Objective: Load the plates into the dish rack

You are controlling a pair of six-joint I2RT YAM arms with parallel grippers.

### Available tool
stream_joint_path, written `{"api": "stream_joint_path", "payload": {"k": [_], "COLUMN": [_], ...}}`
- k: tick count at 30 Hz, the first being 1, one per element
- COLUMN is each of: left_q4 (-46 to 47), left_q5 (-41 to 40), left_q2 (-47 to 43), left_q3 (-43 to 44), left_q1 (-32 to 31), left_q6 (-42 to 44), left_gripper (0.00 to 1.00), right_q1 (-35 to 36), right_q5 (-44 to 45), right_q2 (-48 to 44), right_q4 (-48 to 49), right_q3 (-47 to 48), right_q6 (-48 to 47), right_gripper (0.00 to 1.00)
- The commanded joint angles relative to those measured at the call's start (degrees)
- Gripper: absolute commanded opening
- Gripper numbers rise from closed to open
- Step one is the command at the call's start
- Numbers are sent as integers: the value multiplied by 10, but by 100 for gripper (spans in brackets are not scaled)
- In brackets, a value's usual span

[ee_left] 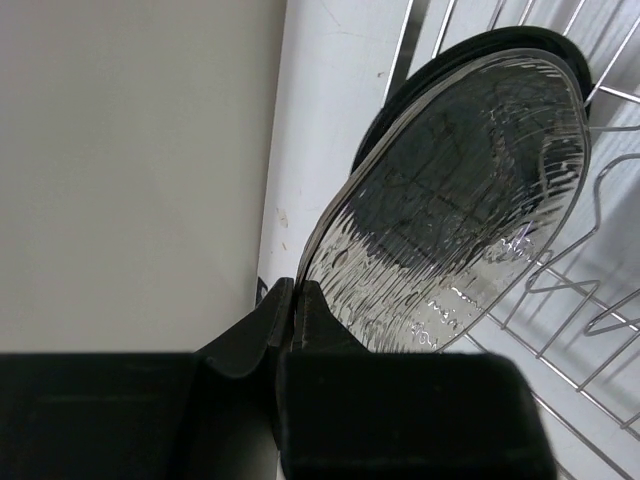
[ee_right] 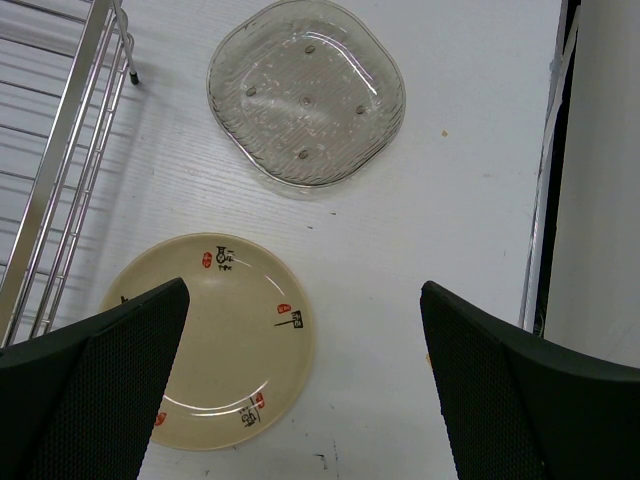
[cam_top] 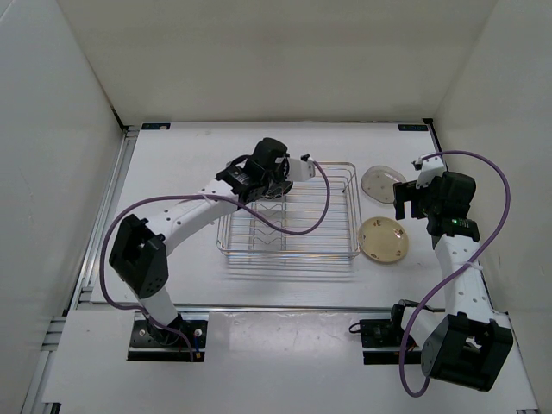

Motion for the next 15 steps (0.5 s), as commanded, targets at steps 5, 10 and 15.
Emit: {"api": "stream_joint_path", "payload": {"k": [5,10,15], "left_q4": [13,13,13], "left_q5": [1,6,12], "left_q2": [7,7,7], "left_q3": [-32,-45,-50], "left_q1": [-20,-25,-25], "left_q6": [-7,-12,-17], "left_gripper": [11,11,11], "right_q1": [-2,-2,-2], "right_q5": [-4,-4,-4], "right_q2": [1,1,-5], "right_q4": [10,10,10], "right_q3": [9,9,9], "right_q6": [8,8,8], "right_gripper": [100,100,100]}}
